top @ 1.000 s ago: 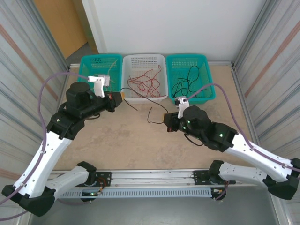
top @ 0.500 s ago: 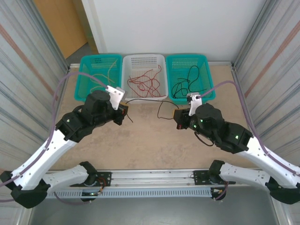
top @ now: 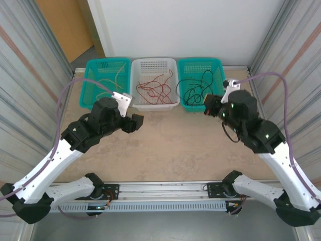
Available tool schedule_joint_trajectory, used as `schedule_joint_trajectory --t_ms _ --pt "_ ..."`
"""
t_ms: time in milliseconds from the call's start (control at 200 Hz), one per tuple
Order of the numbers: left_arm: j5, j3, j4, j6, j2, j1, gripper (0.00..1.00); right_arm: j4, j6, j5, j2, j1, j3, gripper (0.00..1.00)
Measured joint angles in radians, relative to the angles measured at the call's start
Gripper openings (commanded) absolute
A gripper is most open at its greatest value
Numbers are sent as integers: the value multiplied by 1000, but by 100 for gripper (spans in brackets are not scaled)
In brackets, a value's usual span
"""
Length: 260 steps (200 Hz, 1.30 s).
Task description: Untangle the cables
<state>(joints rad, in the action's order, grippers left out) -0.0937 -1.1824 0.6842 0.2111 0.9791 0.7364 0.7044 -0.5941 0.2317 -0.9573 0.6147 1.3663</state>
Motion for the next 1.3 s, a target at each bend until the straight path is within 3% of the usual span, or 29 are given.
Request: schedule_joint_trajectory --t_ms 231,426,506,586,692,762,1037,1163,1303 --pt "77 110 -69 93 -49 -2 71 0 27 -170 -235 -246 153 0" --pt "108 152 -95 135 -48 -3 72 -33 31 -272 -394 -396 228 0" --pt "121 158 -113 139 -49 -11 71 -53 31 -306 -443 -440 229 9" --pt "131 167 -129 149 -48 -24 71 -74 30 -337 -503 -475 229 33" --pt "146 186 -160 163 -45 -31 71 -85 47 -358 -582 -496 229 43" --pt "158 195 -173 172 -37 -31 72 -82 53 -365 -613 -497 226 52" --pt "183 199 -260 191 18 -40 81 -61 57 -354 -491 -461 119 56" --pt "189 178 -325 197 110 -64 79 -29 51 -314 -322 -351 6 61" --pt "151 127 -386 177 240 -68 81 -6 -14 -250 -116 -154 -137 66"
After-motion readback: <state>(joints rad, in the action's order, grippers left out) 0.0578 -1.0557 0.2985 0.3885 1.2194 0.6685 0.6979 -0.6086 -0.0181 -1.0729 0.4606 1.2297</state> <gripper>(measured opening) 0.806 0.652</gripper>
